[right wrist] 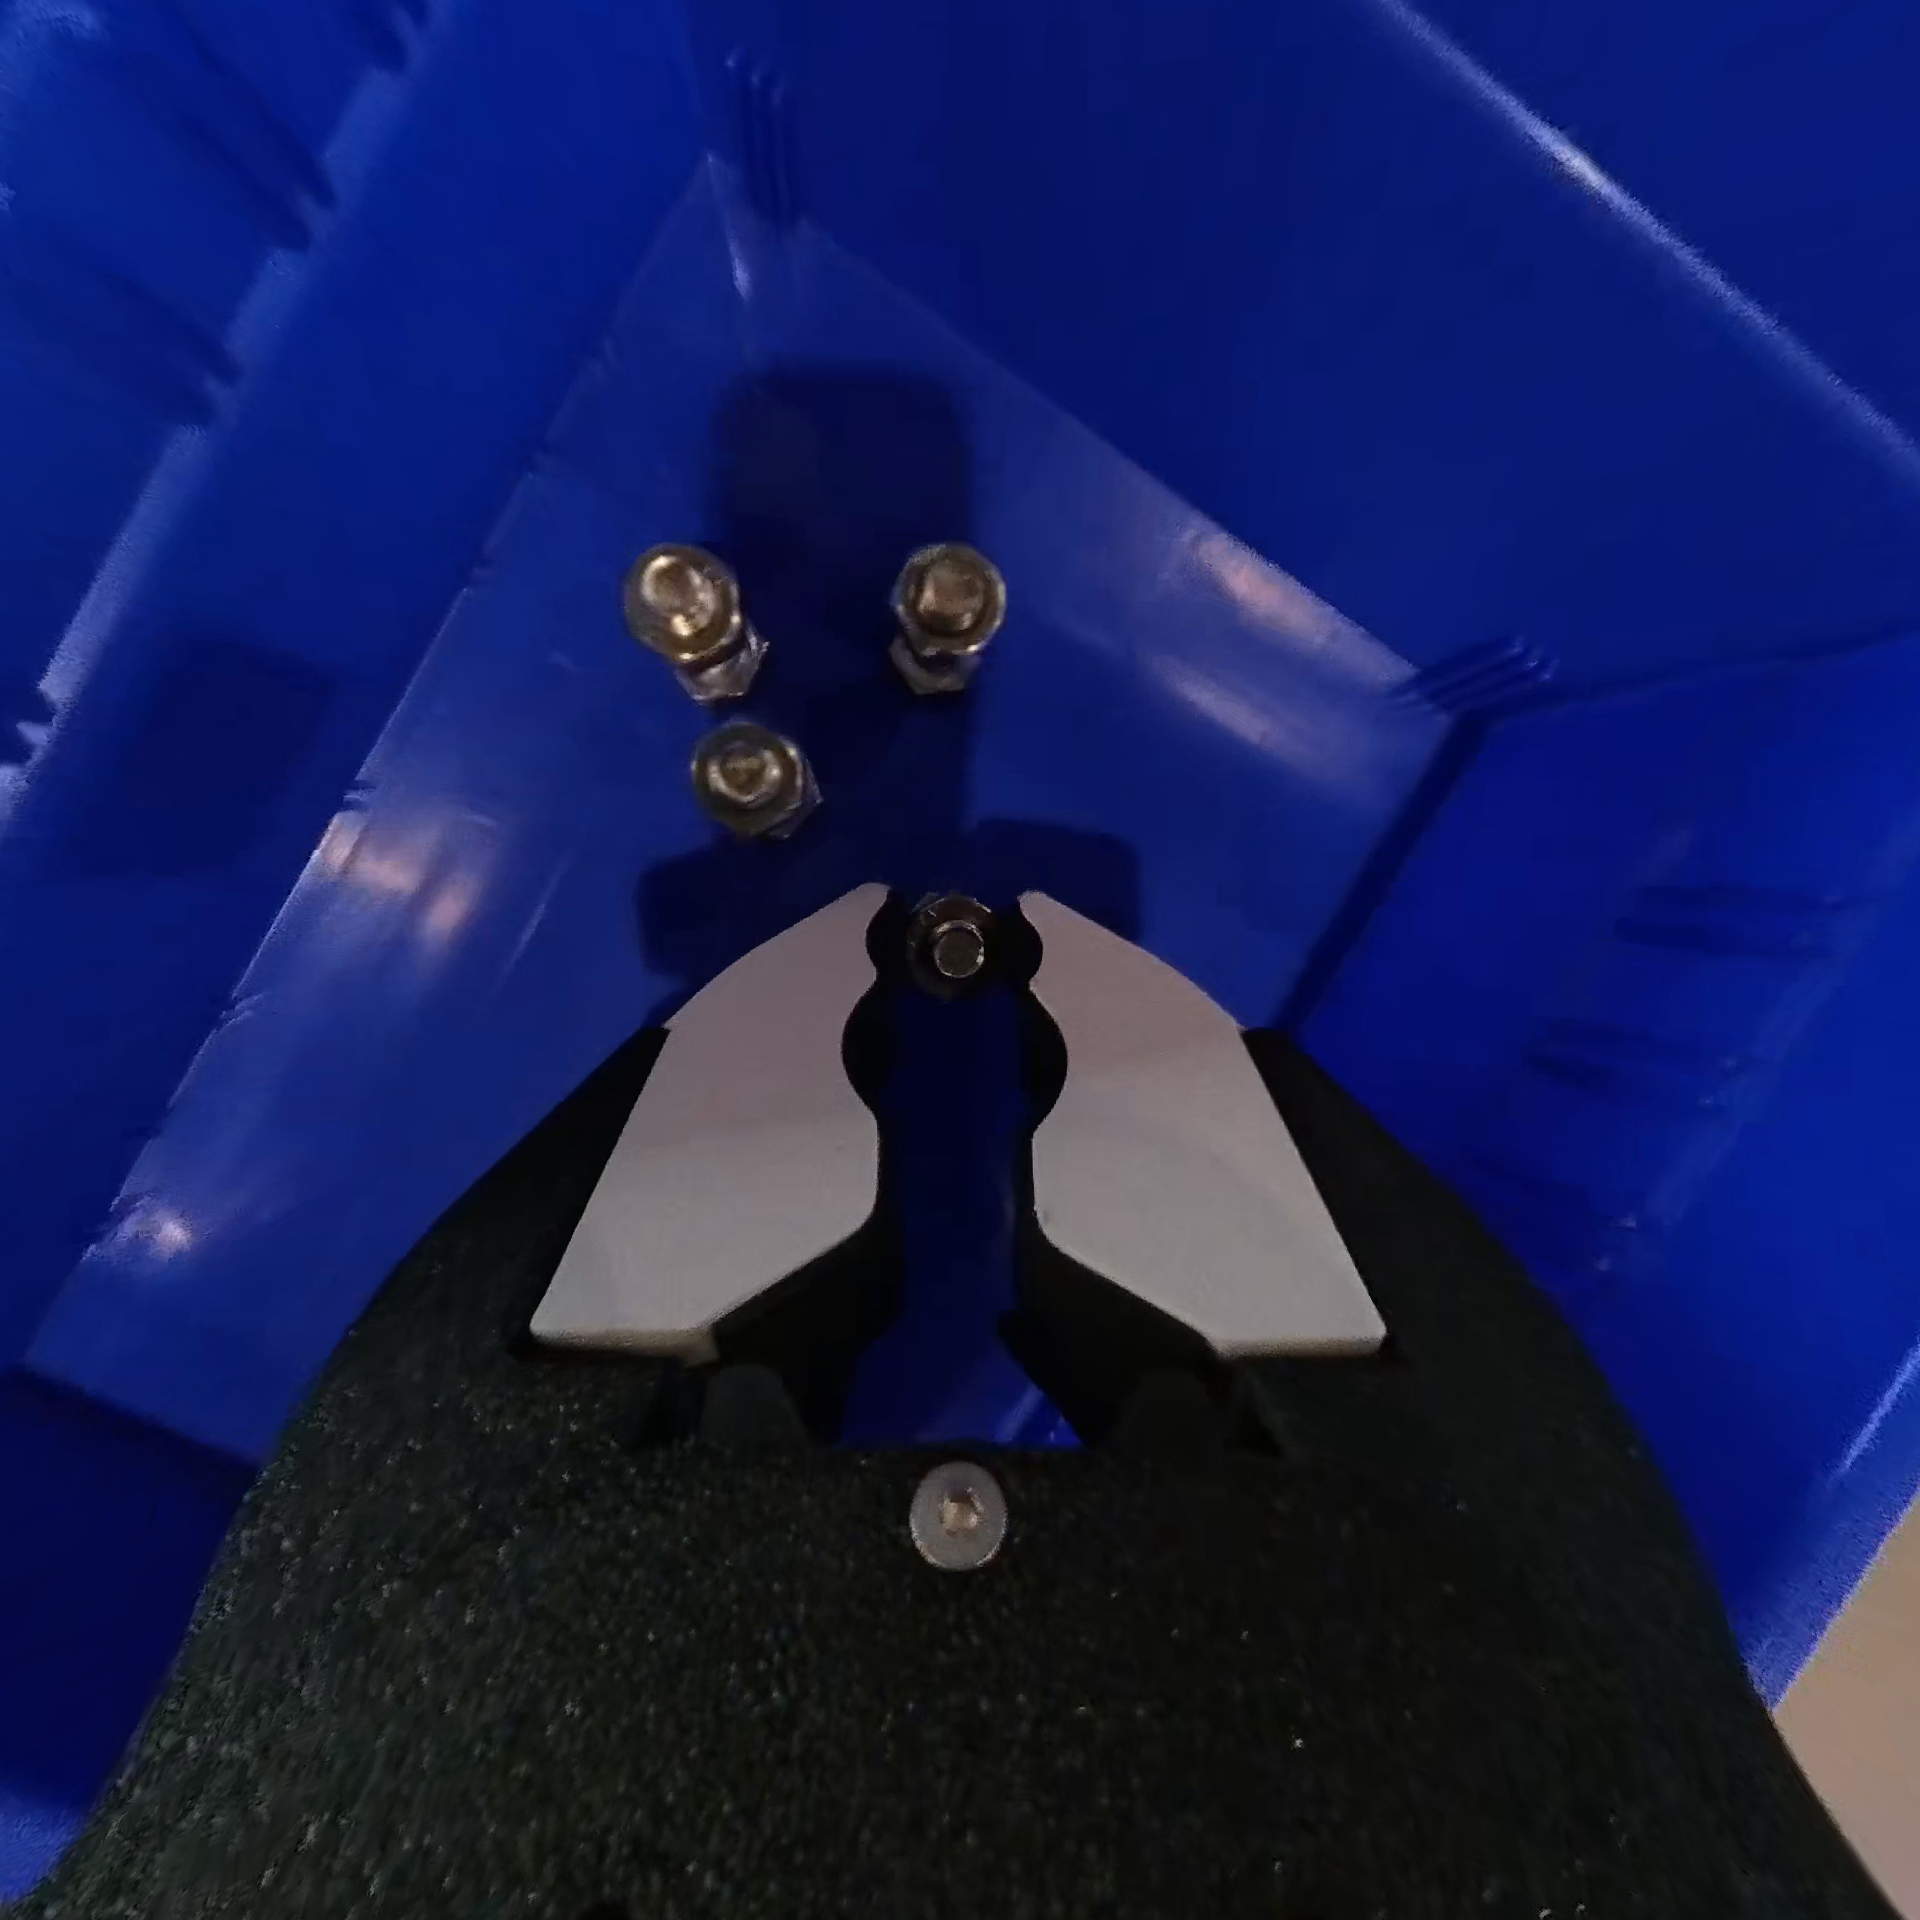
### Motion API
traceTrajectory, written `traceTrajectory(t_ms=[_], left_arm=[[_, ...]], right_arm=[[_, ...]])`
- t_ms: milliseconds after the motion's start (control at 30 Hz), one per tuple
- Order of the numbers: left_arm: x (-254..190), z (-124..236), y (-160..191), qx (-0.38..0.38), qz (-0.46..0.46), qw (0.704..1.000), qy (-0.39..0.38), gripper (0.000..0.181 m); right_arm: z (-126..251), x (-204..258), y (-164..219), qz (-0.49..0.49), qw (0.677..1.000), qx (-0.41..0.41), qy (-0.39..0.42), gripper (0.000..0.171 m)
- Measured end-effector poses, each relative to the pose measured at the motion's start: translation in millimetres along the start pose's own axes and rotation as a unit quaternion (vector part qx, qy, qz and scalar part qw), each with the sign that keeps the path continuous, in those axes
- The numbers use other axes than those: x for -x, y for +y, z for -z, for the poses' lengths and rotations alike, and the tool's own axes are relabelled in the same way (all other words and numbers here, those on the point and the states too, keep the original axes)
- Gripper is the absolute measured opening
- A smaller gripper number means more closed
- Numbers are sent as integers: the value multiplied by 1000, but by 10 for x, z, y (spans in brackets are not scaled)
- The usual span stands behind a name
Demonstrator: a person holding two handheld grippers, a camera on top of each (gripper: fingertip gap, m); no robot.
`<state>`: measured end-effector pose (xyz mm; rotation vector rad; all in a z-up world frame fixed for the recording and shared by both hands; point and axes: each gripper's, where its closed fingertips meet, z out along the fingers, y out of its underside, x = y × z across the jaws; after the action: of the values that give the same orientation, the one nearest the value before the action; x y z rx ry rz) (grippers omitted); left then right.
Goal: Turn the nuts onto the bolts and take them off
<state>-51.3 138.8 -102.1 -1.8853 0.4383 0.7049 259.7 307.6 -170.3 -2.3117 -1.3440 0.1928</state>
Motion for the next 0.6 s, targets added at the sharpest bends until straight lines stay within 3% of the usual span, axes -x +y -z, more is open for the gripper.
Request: traceTrajectory(t_ms=[200,333,500,600], left_arm=[[154,130,-106,-27,28,999,4,26],[268,281,-53,-29,64,997,17,35],[302,501,140,-28,124,991,47,45],[293,631,284,-32,143,988,42,47]], right_arm=[[34,137,4,-15,1000,-10,-25,20],[285,189,-110,-35,997,-70,-15,42],[721,432,-162,-21,987,-158,-7,37],[750,454,-73,-3,990,-139,31,38]])
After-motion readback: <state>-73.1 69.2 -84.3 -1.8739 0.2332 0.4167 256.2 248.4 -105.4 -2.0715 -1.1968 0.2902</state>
